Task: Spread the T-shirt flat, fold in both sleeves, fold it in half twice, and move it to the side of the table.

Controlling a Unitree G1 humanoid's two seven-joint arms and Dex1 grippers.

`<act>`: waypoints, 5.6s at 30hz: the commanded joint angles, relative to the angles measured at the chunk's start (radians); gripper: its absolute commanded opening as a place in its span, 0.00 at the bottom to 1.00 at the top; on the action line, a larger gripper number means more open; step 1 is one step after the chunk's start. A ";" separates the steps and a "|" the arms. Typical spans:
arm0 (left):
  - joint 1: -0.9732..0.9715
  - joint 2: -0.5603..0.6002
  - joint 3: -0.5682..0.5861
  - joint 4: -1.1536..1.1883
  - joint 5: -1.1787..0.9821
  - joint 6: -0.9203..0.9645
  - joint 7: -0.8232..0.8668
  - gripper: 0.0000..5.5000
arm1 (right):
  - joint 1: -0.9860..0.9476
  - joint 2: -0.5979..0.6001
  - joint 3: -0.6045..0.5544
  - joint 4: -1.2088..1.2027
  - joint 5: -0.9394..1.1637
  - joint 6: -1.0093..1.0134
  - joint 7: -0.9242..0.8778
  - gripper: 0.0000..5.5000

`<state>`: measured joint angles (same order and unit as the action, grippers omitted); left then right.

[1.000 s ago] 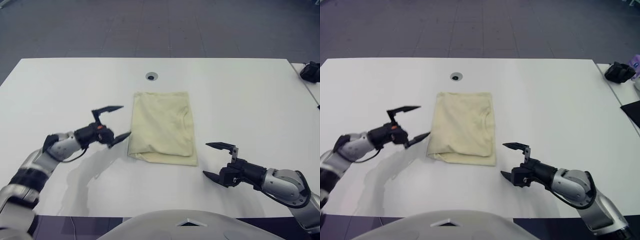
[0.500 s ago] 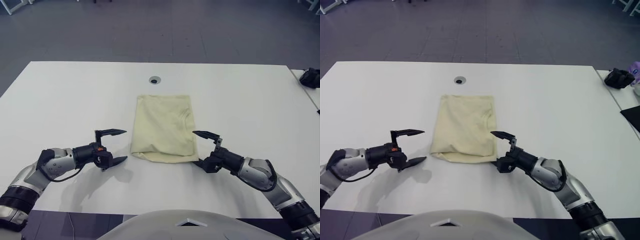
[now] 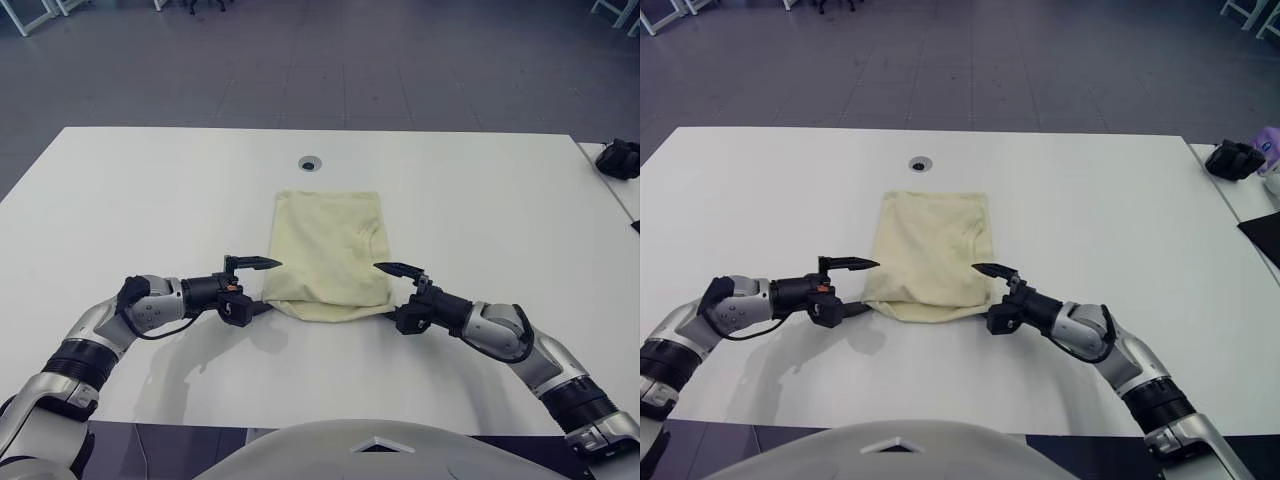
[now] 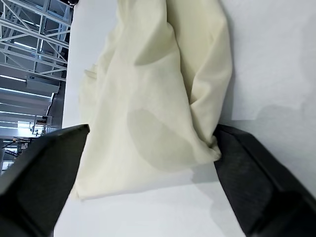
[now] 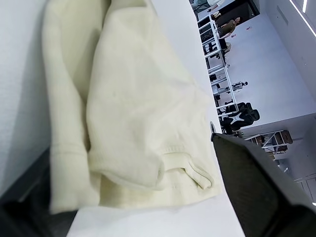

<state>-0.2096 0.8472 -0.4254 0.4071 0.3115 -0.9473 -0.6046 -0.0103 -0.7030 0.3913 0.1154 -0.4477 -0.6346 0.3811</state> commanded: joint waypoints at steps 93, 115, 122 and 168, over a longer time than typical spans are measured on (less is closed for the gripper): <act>-0.363 -0.365 0.232 0.159 -0.446 0.842 -0.467 0.92 | -0.496 0.064 -0.370 0.287 0.765 1.133 0.609 0.54; -0.225 -0.411 0.087 0.085 -0.196 0.641 -0.277 0.55 | -0.149 0.099 -0.274 -0.009 0.709 1.119 0.509 0.00; -0.286 -0.447 0.171 0.085 -0.298 0.738 -0.276 0.75 | -0.233 0.120 -0.392 -0.193 0.886 1.241 0.507 0.00; -0.058 -0.490 0.522 -0.523 -0.530 1.092 0.200 0.98 | -0.518 0.314 -0.921 0.600 0.937 1.226 -0.698 0.58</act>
<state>-0.2998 0.3654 0.1183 -0.1001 -0.2448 0.1311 -0.4222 -0.5990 -0.4532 -0.3721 0.7054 0.4628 0.5753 -0.0446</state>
